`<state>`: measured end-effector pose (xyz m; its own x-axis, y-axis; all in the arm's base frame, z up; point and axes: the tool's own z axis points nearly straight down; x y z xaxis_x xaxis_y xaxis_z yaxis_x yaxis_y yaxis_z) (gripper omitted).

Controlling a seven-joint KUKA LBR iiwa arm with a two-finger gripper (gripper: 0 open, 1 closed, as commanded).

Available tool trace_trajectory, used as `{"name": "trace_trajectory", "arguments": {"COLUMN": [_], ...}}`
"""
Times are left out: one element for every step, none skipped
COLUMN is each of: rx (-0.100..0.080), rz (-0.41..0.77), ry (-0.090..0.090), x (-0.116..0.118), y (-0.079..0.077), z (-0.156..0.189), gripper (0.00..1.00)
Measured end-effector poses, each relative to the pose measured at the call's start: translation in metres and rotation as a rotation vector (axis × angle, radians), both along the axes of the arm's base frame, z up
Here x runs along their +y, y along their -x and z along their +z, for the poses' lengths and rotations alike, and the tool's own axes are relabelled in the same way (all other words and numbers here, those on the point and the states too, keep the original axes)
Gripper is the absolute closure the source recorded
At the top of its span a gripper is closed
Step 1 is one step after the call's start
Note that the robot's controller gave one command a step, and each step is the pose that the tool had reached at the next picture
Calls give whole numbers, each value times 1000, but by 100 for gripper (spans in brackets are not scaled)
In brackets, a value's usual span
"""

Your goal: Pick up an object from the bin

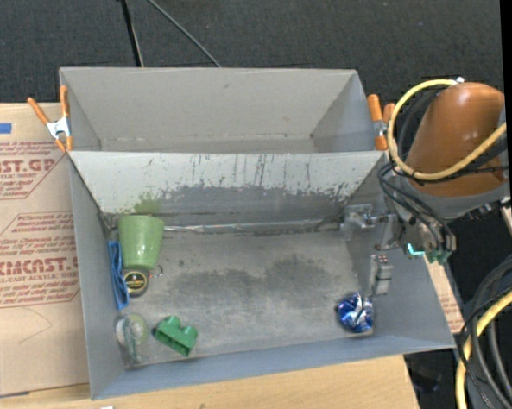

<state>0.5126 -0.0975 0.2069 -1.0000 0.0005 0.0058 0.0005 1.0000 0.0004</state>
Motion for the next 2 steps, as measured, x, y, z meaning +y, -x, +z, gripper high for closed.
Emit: {"name": "trace_trajectory", "arguments": {"rx": [1, -22], "rz": [134, 519], "ry": [-2, 3], "x": [-45, -40], "y": [25, 27], "z": [-111, -135], "gripper": [0, 0]}}
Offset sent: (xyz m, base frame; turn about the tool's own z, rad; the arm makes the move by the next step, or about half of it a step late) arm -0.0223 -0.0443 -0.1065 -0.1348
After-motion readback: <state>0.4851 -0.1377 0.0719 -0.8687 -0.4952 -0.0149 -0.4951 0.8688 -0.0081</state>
